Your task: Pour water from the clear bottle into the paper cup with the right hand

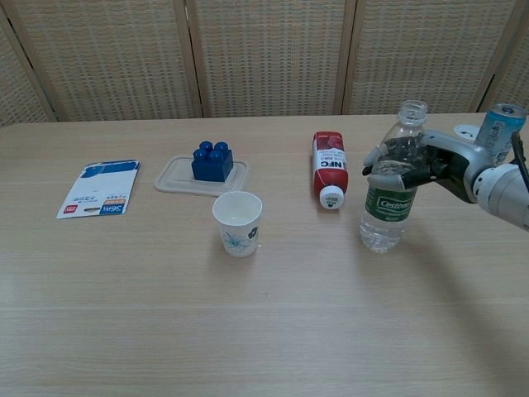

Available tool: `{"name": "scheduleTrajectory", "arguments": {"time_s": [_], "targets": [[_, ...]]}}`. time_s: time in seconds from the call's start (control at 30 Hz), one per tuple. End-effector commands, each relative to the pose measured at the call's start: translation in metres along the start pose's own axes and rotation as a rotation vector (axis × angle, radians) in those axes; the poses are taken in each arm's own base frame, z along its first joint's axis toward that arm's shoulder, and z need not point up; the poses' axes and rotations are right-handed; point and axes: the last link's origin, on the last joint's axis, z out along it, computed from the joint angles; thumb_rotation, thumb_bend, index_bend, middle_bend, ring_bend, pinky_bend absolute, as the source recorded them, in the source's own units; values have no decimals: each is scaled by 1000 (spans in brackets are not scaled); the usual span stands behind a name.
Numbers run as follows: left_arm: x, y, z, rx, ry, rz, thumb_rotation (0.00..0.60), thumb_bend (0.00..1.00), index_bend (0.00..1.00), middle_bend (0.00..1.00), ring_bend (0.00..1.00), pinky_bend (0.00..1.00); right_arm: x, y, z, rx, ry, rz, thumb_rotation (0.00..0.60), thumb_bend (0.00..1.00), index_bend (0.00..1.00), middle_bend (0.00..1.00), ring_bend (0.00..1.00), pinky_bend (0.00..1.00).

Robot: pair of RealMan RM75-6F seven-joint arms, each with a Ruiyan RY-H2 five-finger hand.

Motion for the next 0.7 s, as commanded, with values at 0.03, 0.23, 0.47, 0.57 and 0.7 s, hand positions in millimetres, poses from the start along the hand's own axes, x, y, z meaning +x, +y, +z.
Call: {"name": "scheduleTrajectory", "arguments": {"time_s": [0.03, 0.23, 0.47, 0.57, 0.7], "targets": [[0, 0, 0, 1, 1, 0, 600, 169, 0, 0, 0, 0, 0, 1, 0, -3, -11, -4, 600, 148, 305, 248, 53, 287], [0, 0, 0, -2, 0, 0, 600, 169, 0, 0, 0, 0, 0, 1, -1, -2, -24, -7, 600, 14, 191, 134, 0, 240], [0, 0, 0, -1, 0, -1, 600, 169, 0, 0, 0, 0, 0, 0, -3, 1, -40, -13, 600, 0, 8, 2, 0, 78], [0, 0, 0, -2, 0, -1, 600, 169, 0, 0, 0, 0, 2, -1, -4, 0, -48, -15, 600, 0, 0, 0, 0, 6], [0, 0, -1, -5, -2, -3, 600, 169, 0, 0, 0, 0, 11, 1, -8, -6, -57, -51, 600, 0, 0, 0, 0, 0]]}}
